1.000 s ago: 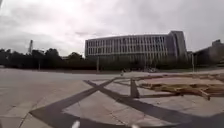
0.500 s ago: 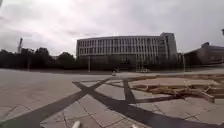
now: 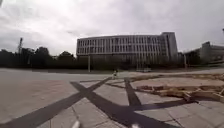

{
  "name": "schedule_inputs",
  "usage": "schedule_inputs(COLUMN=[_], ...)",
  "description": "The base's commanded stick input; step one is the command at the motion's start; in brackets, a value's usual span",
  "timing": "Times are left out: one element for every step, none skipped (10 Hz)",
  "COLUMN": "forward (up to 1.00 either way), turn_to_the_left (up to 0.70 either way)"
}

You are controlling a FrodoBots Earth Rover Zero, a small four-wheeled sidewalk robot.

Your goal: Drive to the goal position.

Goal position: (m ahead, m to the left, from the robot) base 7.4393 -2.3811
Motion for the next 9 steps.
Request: schedule_inputs(forward=[0.7,0.7,0.7,0.7,0.7,0.7,0.7,0.7,0.7], turn_to_the_left=[0.0,-0.01,-0.02,-0.17,-0.29,-0.31,-0.31,0.0,0.0])
